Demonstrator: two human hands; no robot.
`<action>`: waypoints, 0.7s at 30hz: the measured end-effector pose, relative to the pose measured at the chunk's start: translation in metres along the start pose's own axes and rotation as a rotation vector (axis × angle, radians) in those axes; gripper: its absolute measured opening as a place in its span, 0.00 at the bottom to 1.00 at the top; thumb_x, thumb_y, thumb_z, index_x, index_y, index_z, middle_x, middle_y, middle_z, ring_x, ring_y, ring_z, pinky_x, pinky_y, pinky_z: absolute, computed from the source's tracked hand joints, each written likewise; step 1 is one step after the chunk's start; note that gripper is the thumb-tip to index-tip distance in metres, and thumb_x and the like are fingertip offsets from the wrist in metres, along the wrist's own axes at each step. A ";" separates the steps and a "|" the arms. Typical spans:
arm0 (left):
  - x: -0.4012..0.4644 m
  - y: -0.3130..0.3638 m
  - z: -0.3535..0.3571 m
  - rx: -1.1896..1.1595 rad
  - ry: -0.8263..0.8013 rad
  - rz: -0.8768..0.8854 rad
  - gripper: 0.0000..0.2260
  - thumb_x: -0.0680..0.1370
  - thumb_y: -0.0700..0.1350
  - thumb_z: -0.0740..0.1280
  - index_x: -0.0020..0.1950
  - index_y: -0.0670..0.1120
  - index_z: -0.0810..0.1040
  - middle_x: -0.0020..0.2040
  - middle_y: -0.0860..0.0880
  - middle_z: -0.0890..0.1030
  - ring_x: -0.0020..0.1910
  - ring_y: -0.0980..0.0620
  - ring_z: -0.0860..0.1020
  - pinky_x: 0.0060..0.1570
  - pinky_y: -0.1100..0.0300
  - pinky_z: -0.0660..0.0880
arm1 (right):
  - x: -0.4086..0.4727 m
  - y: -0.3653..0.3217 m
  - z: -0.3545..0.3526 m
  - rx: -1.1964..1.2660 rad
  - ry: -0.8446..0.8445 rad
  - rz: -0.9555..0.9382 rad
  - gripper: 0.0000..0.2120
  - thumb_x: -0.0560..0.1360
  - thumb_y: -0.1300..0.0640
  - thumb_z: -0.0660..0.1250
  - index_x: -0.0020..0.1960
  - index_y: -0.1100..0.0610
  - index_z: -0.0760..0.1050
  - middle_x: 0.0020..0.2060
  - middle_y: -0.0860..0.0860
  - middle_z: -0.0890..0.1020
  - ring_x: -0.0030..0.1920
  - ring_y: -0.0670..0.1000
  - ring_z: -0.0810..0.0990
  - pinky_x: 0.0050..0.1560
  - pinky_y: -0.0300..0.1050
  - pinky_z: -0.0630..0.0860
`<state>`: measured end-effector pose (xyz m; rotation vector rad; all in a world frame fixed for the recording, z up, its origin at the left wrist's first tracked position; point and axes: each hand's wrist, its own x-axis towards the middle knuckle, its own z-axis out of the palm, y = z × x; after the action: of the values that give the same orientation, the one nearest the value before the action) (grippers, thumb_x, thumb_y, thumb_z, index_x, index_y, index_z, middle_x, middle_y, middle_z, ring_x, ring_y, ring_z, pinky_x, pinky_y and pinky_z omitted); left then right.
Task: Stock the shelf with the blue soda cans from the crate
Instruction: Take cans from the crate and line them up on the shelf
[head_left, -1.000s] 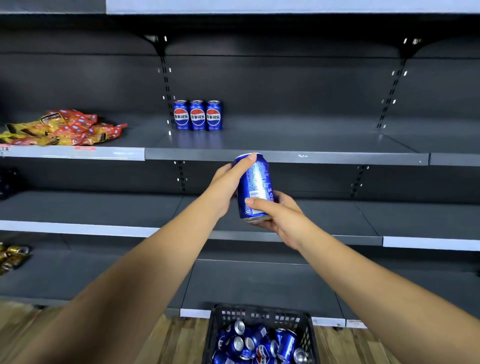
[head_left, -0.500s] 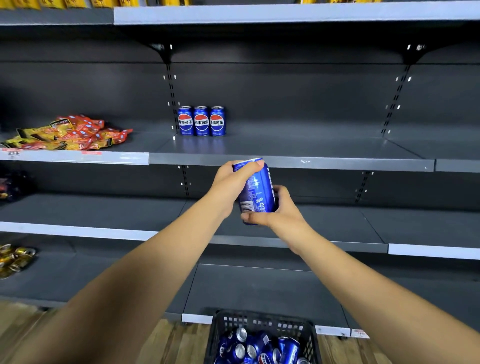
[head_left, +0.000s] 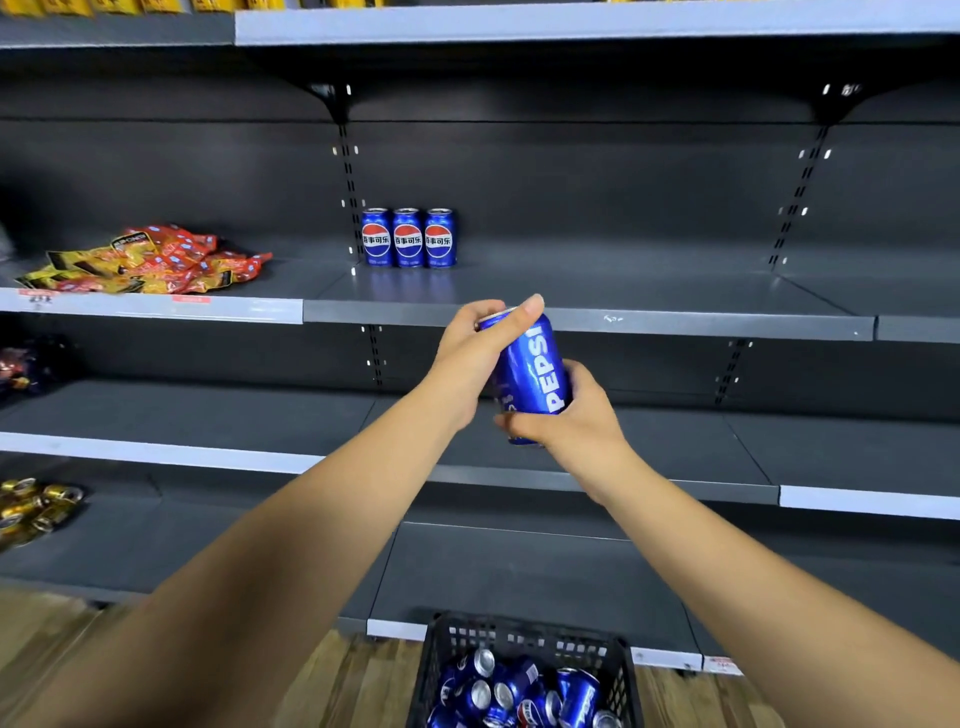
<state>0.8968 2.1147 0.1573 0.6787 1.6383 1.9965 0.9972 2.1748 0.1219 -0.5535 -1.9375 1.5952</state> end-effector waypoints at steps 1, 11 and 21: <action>-0.001 -0.001 0.002 -0.007 0.014 0.010 0.20 0.71 0.53 0.72 0.58 0.45 0.74 0.48 0.47 0.81 0.42 0.51 0.80 0.43 0.58 0.77 | -0.001 -0.001 0.000 -0.070 0.025 -0.017 0.31 0.62 0.63 0.78 0.59 0.52 0.67 0.49 0.46 0.79 0.47 0.48 0.79 0.48 0.44 0.79; -0.004 0.008 -0.009 -0.087 -0.042 -0.042 0.08 0.73 0.47 0.71 0.42 0.44 0.77 0.36 0.45 0.82 0.35 0.48 0.80 0.45 0.55 0.78 | -0.022 -0.007 -0.015 -0.081 -0.249 0.008 0.36 0.64 0.55 0.79 0.65 0.47 0.63 0.55 0.42 0.78 0.54 0.44 0.79 0.56 0.41 0.76; -0.010 0.017 -0.006 -0.078 -0.025 -0.010 0.14 0.72 0.54 0.71 0.48 0.45 0.78 0.39 0.47 0.83 0.36 0.50 0.81 0.43 0.55 0.79 | -0.025 -0.004 0.001 0.344 -0.196 0.062 0.31 0.59 0.64 0.77 0.59 0.51 0.70 0.48 0.48 0.82 0.41 0.47 0.82 0.41 0.41 0.79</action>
<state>0.8998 2.1004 0.1722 0.6624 1.5380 2.0257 1.0151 2.1571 0.1219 -0.3276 -1.7344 2.0321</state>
